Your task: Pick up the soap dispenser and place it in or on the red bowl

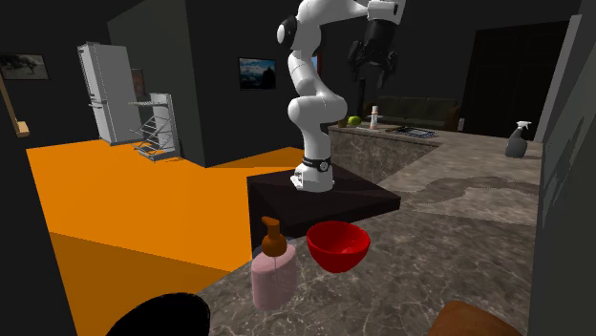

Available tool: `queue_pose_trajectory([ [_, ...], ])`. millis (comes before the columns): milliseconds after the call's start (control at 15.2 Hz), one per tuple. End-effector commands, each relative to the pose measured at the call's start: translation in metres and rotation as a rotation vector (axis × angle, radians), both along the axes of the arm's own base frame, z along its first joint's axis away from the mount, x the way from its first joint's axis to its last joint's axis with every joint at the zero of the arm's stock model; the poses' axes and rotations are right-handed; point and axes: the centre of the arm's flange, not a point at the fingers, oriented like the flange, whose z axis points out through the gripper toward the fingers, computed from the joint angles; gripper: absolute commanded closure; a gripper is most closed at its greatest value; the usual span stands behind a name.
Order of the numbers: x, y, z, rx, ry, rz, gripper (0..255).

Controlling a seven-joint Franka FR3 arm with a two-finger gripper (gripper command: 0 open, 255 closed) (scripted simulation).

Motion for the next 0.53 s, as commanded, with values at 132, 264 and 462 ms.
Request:
queue_pose_trajectory([
  [132,0.009,-0.022,-0.013,0.009,-0.003,-0.004,0],
  [264,0.018,-0.044,-0.027,0.019,-0.005,-0.008,0],
  [462,0.031,-0.077,-0.048,0.033,-0.009,-0.014,0],
])
